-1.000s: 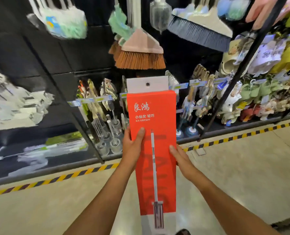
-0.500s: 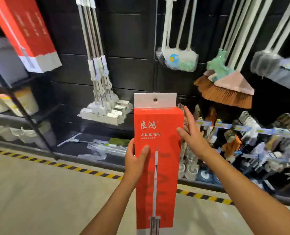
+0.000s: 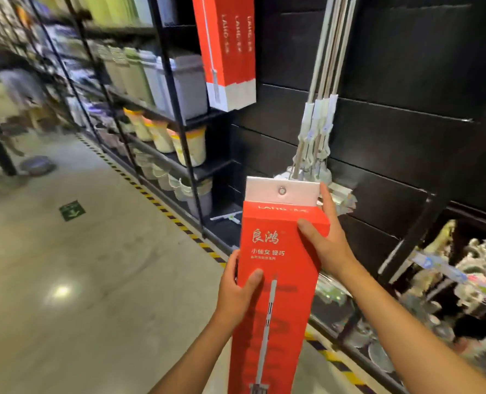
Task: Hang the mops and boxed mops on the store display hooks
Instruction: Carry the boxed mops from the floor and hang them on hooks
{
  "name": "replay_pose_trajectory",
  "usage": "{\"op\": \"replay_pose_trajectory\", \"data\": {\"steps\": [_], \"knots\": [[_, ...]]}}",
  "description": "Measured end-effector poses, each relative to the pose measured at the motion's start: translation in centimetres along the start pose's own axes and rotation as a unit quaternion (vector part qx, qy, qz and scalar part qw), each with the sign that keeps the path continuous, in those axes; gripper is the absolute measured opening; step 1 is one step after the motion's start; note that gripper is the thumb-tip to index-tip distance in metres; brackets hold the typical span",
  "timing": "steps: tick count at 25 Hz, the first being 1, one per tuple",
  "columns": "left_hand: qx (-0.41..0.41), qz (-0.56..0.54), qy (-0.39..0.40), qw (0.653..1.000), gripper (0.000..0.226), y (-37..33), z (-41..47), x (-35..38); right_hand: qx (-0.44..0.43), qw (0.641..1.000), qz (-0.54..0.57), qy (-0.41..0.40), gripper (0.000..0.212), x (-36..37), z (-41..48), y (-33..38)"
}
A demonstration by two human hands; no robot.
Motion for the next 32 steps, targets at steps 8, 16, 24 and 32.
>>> {"op": "replay_pose_trajectory", "data": {"steps": [8, 16, 24, 32], "knots": [[-0.02, 0.022, -0.19, 0.981, 0.077, 0.1, 4.8, -13.6, -0.026, 0.988, 0.022, 0.151, 0.116, 10.3, 18.5, -3.5], [0.001, -0.004, -0.33, 0.944, 0.068, 2.3, 5.3, -31.4, -0.077, 0.956, 0.008, 0.285, 0.102, 29.3, 33.2, -3.9], [-0.044, 0.052, -0.234, 0.97, 0.104, 5.0, 8.4, -47.7, -0.087, 0.944, -0.031, 0.317, 0.108, 41.1, 43.7, -6.4], [-0.074, 0.073, -0.171, 0.98, 0.095, 7.9, 18.4, -56.4, -0.065, 0.953, -0.014, 0.296, 0.114, 43.3, 54.4, -10.8]]}}
Point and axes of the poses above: each hand's wrist, its own z-axis towards the middle knuckle, its own x-axis out of the palm, y = z × x, the point moved 4 cm from there along z, towards the middle knuckle, and after that the axes turned 15 degrees about y, right-handed, at the moved point
